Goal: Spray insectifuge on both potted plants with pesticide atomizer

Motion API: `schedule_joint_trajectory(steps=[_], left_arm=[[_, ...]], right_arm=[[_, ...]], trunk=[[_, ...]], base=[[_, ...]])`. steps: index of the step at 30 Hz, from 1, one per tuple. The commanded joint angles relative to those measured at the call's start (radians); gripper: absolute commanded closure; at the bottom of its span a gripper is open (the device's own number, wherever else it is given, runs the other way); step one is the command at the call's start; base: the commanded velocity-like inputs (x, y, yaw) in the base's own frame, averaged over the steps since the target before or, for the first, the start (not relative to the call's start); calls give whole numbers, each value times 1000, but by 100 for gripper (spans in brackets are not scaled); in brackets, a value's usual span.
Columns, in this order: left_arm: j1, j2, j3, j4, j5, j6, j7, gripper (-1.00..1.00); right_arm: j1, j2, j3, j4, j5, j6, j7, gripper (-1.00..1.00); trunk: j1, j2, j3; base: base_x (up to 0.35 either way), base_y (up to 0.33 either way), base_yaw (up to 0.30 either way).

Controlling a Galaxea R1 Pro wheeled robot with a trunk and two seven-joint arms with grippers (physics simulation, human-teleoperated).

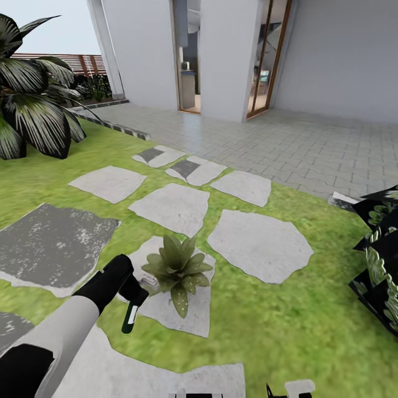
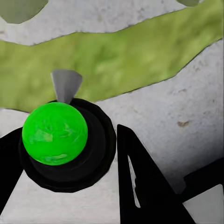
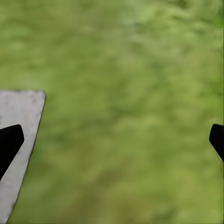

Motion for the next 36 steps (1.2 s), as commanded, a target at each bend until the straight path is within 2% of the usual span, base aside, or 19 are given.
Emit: schedule_joint_trajectory(steps=[1,6,14,18,24,29,36], left_arm=[[0,4,-3,-2,-8,3,-10,100],[0,-5,-8,-2,-8,2,-10,100],[-6,-8,-10,-2,-5,4,-11,100],[-8,2,-11,-2,-5,5,-12,100],[-6,7,-10,-1,-5,3,-19,100],[-33,-13,-12,-2,-6,8,-21,100],[-53,-6,-14,41,-6,8,-21,100]], right_arm=[[0,0,8,0,4,-1,-10,-100],[0,0,8,0,3,-1,-10,-100],[0,0,8,-2,3,-1,-10,-100],[0,0,8,-2,3,-1,-10,-100],[0,0,8,-2,3,-1,-10,-100],[-1,0,8,-1,3,-1,-10,-100],[0,0,8,-2,3,-1,-10,-100]], trunk=[[0,0,-1],[0,0,-1],[0,0,-1],[0,0,-1],[0,0,-1],[0,0,-1],[0,0,-1]], base=[[308,0,0],[276,0,0],[25,0,-41],[1,0,-245],[0,0,-46],[0,0,-1],[-28,13,0]])
